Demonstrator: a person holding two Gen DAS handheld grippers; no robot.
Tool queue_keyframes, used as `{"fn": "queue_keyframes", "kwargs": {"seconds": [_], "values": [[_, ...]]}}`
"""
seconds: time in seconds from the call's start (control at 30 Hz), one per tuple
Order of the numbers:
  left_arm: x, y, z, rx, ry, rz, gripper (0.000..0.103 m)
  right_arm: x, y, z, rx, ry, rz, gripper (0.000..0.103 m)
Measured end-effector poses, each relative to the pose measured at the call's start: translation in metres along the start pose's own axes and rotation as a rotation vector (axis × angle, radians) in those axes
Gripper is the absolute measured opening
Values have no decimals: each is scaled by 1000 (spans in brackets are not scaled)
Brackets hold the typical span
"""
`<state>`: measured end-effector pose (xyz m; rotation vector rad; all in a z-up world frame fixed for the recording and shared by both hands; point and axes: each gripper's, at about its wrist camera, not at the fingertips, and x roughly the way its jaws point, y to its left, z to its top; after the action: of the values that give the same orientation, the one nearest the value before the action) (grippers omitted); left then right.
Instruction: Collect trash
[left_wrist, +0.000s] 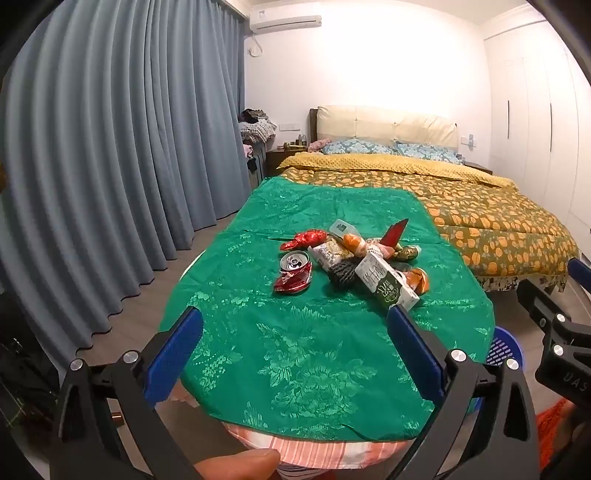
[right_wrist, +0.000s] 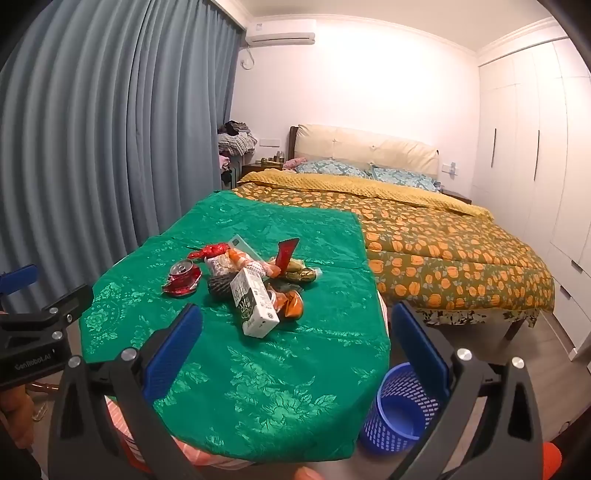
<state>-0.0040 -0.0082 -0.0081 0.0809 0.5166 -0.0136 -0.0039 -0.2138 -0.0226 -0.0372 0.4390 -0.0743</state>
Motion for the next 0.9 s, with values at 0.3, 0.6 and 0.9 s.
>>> {"fn": "queue_keyframes", "kwargs": {"seconds": [0.3,0.6,0.9], "values": [[4,-1,-2,8,15,0,99,-1,-3,3,5,4,-12,99],[6,-2,-4,9,19,-3,99,1,-3,2,1,7,-13,99],[6,-2,-3,12,21,-3,99,1,-3,2,-2,8,-15,99]]}}
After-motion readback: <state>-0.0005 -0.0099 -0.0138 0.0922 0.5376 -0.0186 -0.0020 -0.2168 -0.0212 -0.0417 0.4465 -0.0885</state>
